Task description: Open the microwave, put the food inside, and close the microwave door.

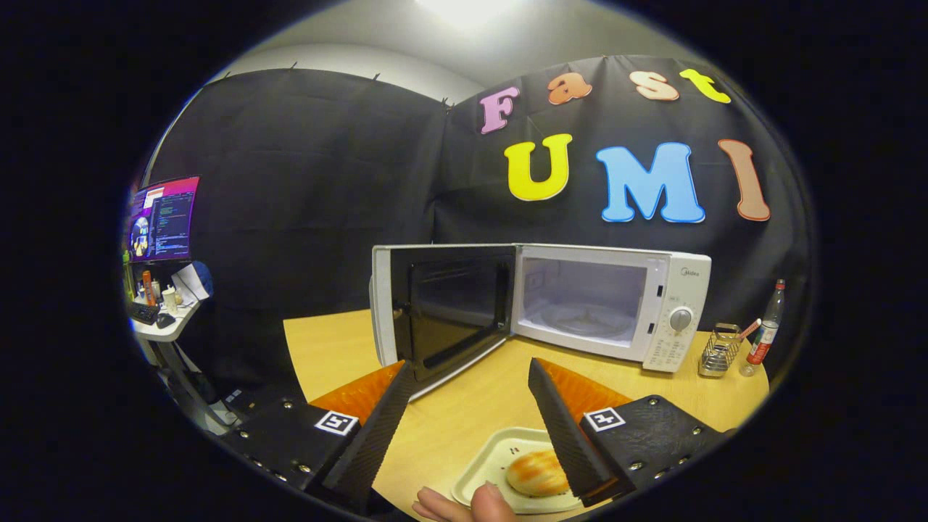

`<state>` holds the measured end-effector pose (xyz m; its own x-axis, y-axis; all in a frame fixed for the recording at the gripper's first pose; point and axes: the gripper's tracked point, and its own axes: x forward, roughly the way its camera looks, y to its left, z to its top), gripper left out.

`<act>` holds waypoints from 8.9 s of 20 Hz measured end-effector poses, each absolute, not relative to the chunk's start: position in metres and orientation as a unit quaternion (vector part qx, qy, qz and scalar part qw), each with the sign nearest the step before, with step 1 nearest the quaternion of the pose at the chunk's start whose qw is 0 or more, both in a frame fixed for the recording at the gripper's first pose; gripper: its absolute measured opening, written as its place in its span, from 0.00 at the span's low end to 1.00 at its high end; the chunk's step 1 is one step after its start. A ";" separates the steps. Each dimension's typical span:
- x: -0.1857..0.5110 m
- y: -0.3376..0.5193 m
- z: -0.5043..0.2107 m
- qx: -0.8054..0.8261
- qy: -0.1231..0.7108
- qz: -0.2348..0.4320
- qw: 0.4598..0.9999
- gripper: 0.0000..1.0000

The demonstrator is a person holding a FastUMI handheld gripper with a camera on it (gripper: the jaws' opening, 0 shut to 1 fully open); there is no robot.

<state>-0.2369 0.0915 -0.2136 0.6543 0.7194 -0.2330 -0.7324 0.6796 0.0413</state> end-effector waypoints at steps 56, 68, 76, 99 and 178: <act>0.007 0.153 -0.181 0.347 0.194 0.196 0.897 0.72; 0.106 0.193 -0.263 0.330 0.196 0.096 0.919 0.72; 0.133 0.184 -0.292 0.300 0.195 0.087 0.930 0.77; -0.054 0.201 -0.129 0.203 0.075 0.254 0.943 0.96; 0.059 0.054 -0.234 0.002 0.103 0.000 0.995 0.01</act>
